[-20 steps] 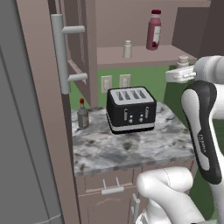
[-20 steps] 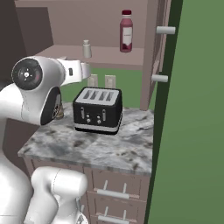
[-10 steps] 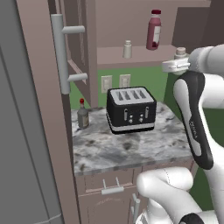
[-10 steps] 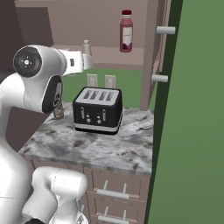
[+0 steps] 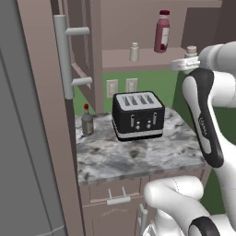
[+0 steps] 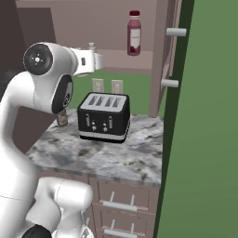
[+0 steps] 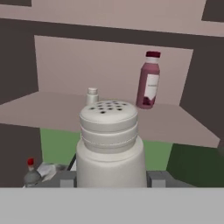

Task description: Pick the shaker and shaker from the counter and place them in the cabinet.

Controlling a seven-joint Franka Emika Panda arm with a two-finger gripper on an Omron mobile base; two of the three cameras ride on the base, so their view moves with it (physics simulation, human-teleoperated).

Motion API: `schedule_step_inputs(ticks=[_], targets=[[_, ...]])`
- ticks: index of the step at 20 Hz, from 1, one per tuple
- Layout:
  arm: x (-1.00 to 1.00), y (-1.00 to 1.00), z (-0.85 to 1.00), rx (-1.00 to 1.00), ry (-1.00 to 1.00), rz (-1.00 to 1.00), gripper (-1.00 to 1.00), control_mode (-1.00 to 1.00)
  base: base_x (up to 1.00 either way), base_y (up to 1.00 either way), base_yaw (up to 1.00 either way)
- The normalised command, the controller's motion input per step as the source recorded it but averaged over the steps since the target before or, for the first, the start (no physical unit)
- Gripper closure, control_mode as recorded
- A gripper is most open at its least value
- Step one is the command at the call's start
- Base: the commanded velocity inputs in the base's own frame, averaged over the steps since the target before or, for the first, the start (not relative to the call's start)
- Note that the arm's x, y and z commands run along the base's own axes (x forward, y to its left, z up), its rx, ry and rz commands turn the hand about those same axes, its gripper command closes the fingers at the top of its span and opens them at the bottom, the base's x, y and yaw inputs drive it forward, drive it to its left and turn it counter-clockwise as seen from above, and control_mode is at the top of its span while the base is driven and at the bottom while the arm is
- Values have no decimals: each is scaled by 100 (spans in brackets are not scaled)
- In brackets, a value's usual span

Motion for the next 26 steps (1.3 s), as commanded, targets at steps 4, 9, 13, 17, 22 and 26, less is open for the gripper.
schedule_step_inputs(ticks=[4, 9, 13, 17, 22, 26], targets=[[6, -6, -7, 0, -3, 0, 100, -100, 0, 0, 0], [19, -6, -22, 0, -1, 0, 100, -100, 0, 0, 0], [30, -7, -11, 0, -1, 0, 100, -100, 0, 0, 0], [32, -12, 0, 0, -3, 0, 100, -100, 0, 0, 0], [36, -12, 0, 0, -1, 0, 100, -100, 0, 0, 0], [36, -8, 0, 0, 0, 0, 100, -100, 0, 0, 0]])
